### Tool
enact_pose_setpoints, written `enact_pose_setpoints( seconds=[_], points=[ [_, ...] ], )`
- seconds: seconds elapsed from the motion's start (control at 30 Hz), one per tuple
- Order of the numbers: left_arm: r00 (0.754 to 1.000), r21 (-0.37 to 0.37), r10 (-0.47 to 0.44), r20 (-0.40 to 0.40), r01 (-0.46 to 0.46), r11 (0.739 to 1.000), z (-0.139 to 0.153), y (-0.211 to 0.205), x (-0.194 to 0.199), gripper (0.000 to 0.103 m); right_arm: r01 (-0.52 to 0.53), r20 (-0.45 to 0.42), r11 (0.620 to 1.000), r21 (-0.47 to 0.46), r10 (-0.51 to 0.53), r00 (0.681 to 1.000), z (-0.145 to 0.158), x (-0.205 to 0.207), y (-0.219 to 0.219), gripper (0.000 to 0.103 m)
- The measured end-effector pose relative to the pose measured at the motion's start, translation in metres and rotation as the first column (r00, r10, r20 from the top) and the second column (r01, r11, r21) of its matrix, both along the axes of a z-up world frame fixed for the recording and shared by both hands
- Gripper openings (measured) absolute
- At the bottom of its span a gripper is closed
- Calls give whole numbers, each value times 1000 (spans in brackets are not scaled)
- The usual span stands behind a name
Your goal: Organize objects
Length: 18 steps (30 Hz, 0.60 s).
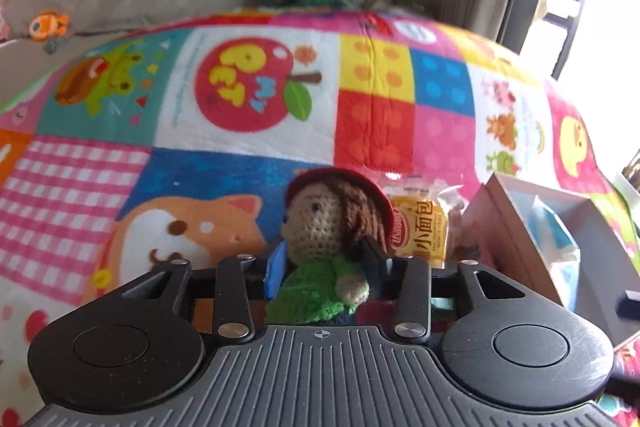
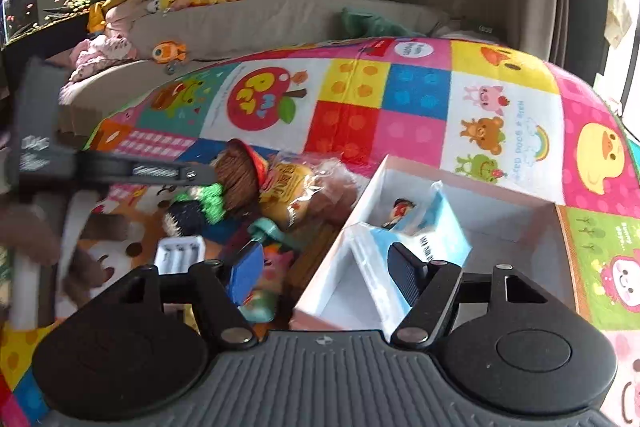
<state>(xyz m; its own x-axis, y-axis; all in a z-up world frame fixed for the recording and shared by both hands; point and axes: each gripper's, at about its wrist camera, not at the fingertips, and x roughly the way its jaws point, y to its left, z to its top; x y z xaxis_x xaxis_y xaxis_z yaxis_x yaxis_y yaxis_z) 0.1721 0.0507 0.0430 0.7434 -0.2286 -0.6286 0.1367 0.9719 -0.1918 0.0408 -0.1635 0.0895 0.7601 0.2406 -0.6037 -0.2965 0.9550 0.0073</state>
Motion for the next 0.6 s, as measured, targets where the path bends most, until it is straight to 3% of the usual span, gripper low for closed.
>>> enact_pose_setpoints(
  seconds=[0.13,0.33,0.43,0.6],
  points=[
    [999,-4,21,-42,-21,1000,-18,-7,20,54,-86,47,988,-128,93,995,-21,-32,25,73],
    [998,-74,28,-53,-32,997,-21,3,20,50,-165,38,961,-220,177,983,-58,-52,62,71],
    [999,-113,26,-33,-29,993,-9,16,-9,48,-157,45,958,-240,172,984,-68,-43,74,54],
    [999,-162,-18,31,22,987,13,39,-95,48,-154,63,960,-235,173,983,-75,-33,85,33]
  ],
)
